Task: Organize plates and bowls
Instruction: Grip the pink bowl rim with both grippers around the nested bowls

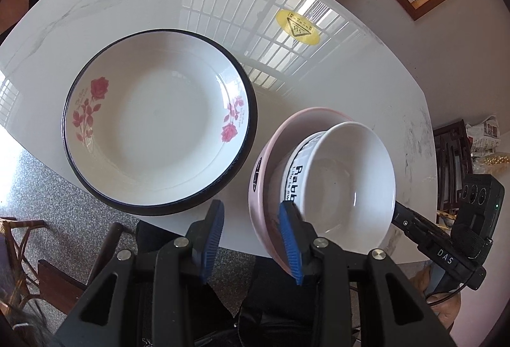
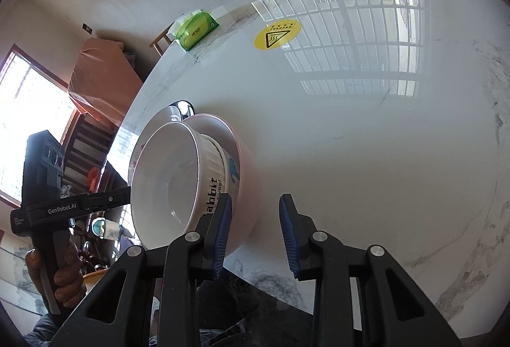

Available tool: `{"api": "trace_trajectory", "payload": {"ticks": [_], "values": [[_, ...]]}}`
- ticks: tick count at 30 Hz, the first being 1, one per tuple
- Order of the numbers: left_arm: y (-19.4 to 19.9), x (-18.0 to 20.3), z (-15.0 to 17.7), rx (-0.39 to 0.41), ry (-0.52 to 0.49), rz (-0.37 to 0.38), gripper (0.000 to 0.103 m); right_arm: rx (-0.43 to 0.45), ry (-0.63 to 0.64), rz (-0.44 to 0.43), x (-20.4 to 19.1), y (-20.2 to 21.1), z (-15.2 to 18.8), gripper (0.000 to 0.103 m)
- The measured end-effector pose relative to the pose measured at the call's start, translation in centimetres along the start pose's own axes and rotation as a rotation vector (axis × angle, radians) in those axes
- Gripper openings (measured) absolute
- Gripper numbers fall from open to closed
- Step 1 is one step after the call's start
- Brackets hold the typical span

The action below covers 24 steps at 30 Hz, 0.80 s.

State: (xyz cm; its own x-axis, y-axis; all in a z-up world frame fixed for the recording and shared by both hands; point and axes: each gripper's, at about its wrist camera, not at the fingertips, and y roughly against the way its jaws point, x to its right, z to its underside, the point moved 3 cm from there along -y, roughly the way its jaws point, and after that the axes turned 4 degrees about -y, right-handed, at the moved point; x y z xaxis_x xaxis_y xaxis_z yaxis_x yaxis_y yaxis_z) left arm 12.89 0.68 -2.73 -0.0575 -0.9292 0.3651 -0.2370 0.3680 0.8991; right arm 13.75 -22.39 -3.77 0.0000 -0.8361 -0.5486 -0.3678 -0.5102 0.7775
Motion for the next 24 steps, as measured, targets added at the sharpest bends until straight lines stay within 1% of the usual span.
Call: {"api": "trace_trajectory", "payload": {"ticks": [3, 6, 9, 11, 13, 16, 17, 18, 19, 21, 22, 24], "values": [[0.1, 0.4, 0.0, 0.002, -0.011, -0.033, 0.038, -0.033, 0.009, 0.011, -0.1, -0.5, -0.1, 0.029], [0.1, 1.1, 0.3, 0.003, -0.042, -0.078, 0.038, -0.048, 0.045, 0.051, -0.6, -0.5, -0.3, 0.029], [0.1, 2.0, 0.4, -0.010, -0.095, -0.144, 0.040, -0.068, 0.072, 0.086, -1.0, -0.6, -0.6, 0.029], [0.1, 2.5, 0.5, -0.011, -0.107, -0.176, 0.043, -0.088, 0.081, 0.103, -1.1, -0.7, -0.8, 0.029], [0.0, 2.6, 0.5, -0.017, -0.098, -0.177, 0.043, -0.110, 0.078, 0.111, -1.1, -0.8, -1.0, 0.028], [0.0, 1.4, 0.4, -0.034, -0.007, -0.113, 0.043, -0.144, 0.088, 0.130, -1.2, -1.0, -1.3, 0.027], [0.1, 1.3, 0.4, -0.028, -0.004, -0.120, 0.043, -0.152, 0.099, 0.141, -1.4, -1.1, -1.5, 0.027], [0.1, 1.2, 0.3, -0.022, -0.009, -0.152, 0.043, -0.159, 0.113, 0.153, -1.5, -1.2, -1.4, 0.027], [0.2, 1.1, 0.2, -0.017, -0.009, -0.166, 0.043, -0.163, 0.125, 0.163, -1.7, -1.2, -1.4, 0.027], [-0.1, 1.3, 0.1, -0.033, -0.007, -0.173, 0.043, -0.174, 0.133, 0.169, -1.7, -1.3, -1.5, 0.027], [-0.3, 1.5, 0.0, -0.045, -0.016, -0.175, 0.040, -0.179, 0.131, 0.169, -1.6, -1.4, -1.5, 0.027], [-0.3, 2.1, -0.2, -0.039, -0.022, -0.201, 0.040, -0.190, 0.129, 0.169, -1.6, -1.4, -1.5, 0.027]]}}
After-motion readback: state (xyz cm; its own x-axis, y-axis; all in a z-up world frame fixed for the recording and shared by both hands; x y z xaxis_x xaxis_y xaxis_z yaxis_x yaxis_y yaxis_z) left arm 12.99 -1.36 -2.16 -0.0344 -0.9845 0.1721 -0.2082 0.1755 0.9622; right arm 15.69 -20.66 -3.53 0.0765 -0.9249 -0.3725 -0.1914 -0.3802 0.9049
